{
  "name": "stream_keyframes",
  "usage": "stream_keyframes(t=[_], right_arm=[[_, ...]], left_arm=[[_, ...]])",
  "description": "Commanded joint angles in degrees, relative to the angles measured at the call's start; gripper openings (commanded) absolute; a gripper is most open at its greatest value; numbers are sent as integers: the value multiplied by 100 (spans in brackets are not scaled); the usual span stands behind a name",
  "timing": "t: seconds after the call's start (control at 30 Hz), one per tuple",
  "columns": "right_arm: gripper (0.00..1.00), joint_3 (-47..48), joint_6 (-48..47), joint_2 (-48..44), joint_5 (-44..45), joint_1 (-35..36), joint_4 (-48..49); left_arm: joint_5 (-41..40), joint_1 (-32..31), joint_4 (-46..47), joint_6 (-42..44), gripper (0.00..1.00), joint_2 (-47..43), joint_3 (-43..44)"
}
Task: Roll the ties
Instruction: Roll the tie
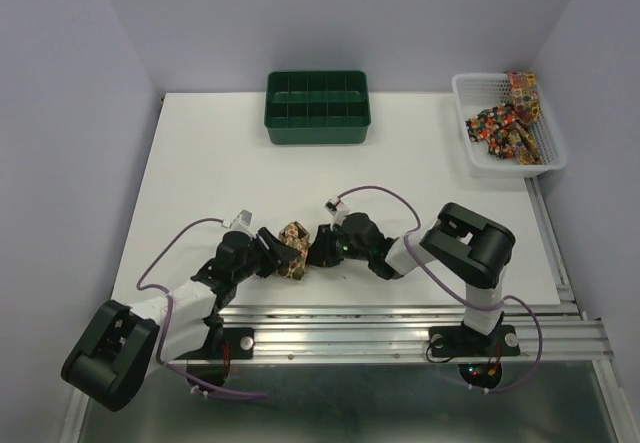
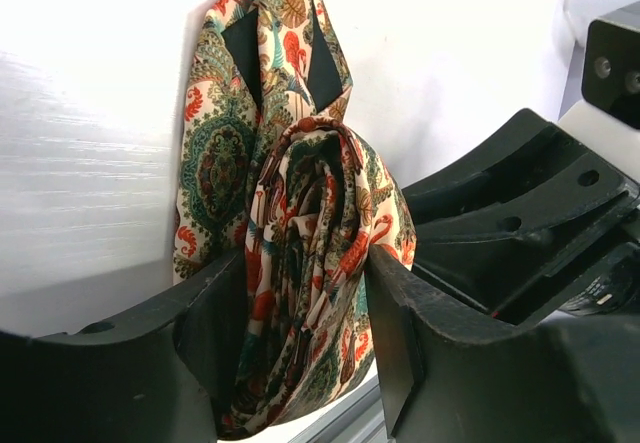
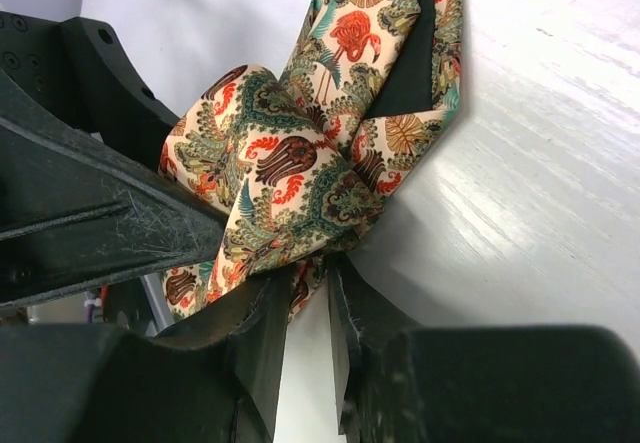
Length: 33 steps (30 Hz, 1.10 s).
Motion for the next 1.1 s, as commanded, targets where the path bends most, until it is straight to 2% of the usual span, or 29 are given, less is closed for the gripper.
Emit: stream_keyframes(t=[0.0,0.17,0.33,0.37,0.5,0.57,0.6,0.73,0.8,0.9,0.97,1.07], right_arm=[[27,2,488,205,-374,358,1202],[28,-235,628,223,-708,402,2159],[29,-183,839,486,-1200,446,2608],[29,-183,910,556,-1245,438,2722],[29,-122,1174,733,-1351,438,3075],[29,-78,999,680,-1158,446,2725],[30,-51,746,523,-896,446,2105],[32,-60,147,66,-95,446,827],[35,-104,-47,-154,169,446,422],[48,-165,-433,-497,591,446,-455],[53,-218,-548,-708,741,446,-677],[53,-516,-794,-1067,776,446,-591]], left_arm=[[-231,-18,-16,-128,58,-58,-115],[-232,-18,-34,-48,57,47,-71],[-188,-18,-34,-40,55,-23,-80],[-153,-18,-34,-31,48,-84,-88],[-82,-18,-34,-31,33,-181,-132],[-38,-18,-34,4,28,-207,-141],[-3,-18,-78,22,19,-216,-141],[-108,-18,-446,180,3,-190,-45],[-196,-18,-605,198,0,-173,-18],[-231,-18,-693,276,0,-120,-9],[-231,-18,-702,321,0,-128,-1],[-214,-18,-702,347,0,-199,-9]])
